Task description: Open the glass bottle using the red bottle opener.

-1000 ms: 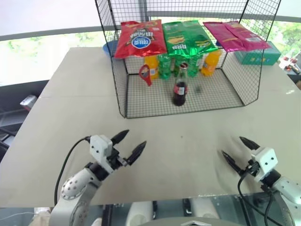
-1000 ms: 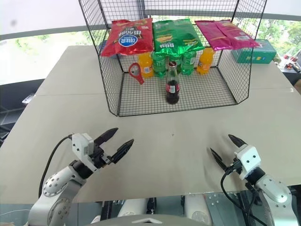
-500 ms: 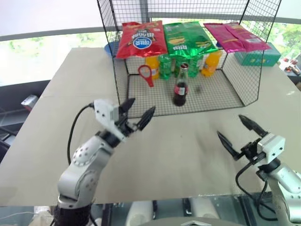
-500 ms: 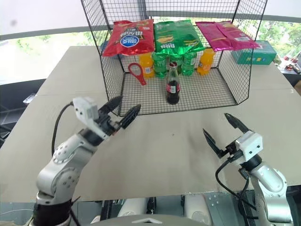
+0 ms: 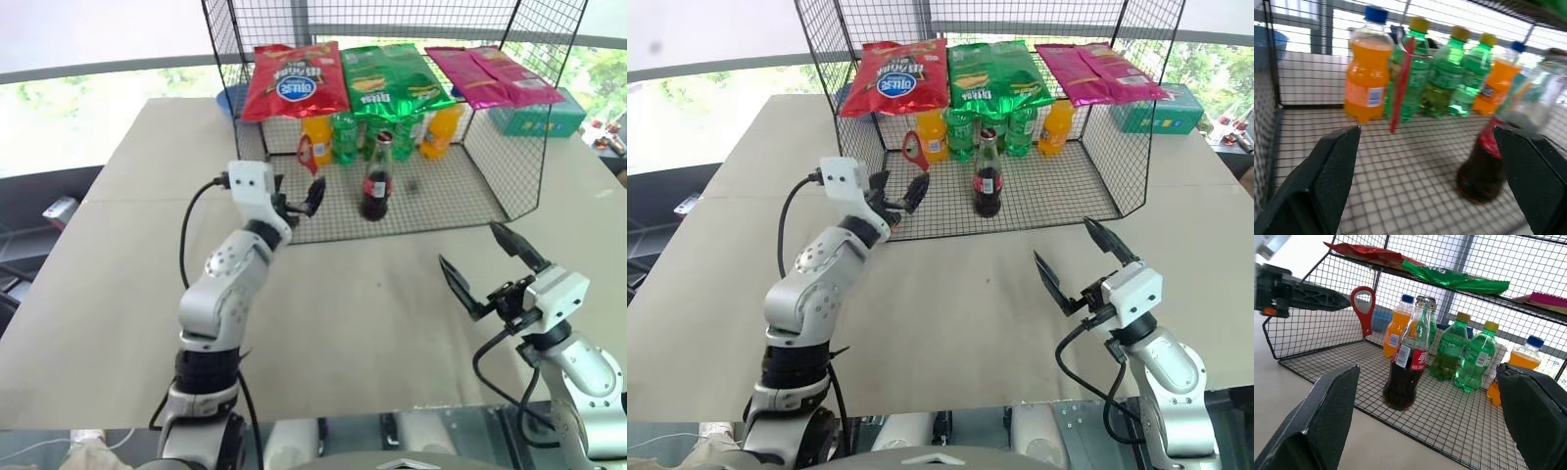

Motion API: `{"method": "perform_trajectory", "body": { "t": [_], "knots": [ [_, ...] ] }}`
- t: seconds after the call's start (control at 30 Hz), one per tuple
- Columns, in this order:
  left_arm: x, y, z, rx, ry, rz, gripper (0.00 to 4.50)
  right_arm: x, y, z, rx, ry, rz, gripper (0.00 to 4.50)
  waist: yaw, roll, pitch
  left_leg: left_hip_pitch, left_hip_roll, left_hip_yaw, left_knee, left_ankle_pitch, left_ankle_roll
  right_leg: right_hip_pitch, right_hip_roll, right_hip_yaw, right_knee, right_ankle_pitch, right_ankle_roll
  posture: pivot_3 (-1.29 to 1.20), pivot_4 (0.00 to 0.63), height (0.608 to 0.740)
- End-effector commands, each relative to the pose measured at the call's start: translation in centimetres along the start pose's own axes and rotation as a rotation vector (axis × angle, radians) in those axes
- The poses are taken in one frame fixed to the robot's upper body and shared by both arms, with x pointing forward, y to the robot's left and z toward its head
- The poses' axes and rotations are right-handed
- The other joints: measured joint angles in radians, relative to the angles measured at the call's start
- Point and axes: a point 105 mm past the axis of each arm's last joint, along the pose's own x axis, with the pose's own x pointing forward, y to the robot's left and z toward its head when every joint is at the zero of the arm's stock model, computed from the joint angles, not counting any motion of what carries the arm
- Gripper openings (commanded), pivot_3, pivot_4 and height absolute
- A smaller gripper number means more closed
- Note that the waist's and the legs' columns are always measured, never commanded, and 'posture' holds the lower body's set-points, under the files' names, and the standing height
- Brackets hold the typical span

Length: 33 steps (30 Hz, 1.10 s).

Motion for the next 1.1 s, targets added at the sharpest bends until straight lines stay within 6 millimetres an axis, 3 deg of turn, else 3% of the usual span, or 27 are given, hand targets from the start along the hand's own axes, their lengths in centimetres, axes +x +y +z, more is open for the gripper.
{"method": "perform_trajectory", "body": {
  "t": [0.03,0.2,0.3,0.5,0.87,1.1],
  "knots": [
    [1.1,0.0,1.3,0.051,-0.058,0.014,4.45,0.1,-0.2,1.3,-0.032,-0.039,-0.005,4.50,0.000,0.000,0.000,0.000,0.000,0.000,0.000,0.000,0.000,0.000,0.000,0.000,0.000,0.000,0.000,0.00,0.150,0.740],
    [2.7,-0.8,1.0,0.101,-0.068,-0.068,4.45,0.0,-0.1,1.2,-0.029,-0.032,-0.006,4.50,0.001,0.000,0.000,-0.001,0.000,0.000,0.000,0.000,0.000,0.000,0.000,0.000,0.000,0.000,0.000,0.00,0.150,0.740],
    [3.3,-0.6,0.8,0.142,-0.073,-0.102,3.25,0.0,-0.1,1.2,-0.030,-0.029,-0.008,4.50,0.001,-0.001,0.000,-0.001,-0.001,0.000,0.000,0.000,0.000,0.000,0.000,-0.001,-0.001,0.000,0.000,0.00,0.150,0.740],
    [3.9,-0.2,1.5,0.185,-0.120,-0.117,0.10,-0.3,-0.1,1.0,-0.030,-0.016,-0.016,4.50,0.000,-0.001,0.001,-0.002,0.000,-0.001,0.000,0.000,0.000,0.000,0.000,-0.002,-0.002,0.000,0.000,0.00,0.150,0.740],
    [3.5,-0.1,1.8,0.180,-0.146,-0.137,0.02,-0.2,0.1,0.6,-0.032,-0.004,-0.020,4.50,0.000,-0.001,0.001,-0.004,0.001,-0.002,0.000,0.000,0.000,0.000,0.000,-0.003,-0.004,0.001,0.001,0.00,0.150,0.740],
    [1.3,-1.6,2.8,0.132,-0.174,-0.287,0.02,-0.2,0.4,0.2,0.007,0.022,-0.011,4.50,-0.002,-0.001,0.001,-0.004,0.002,-0.002,-0.001,0.000,0.000,-0.001,-0.001,-0.003,-0.005,0.001,0.001,0.00,0.150,0.740]
  ]
}}
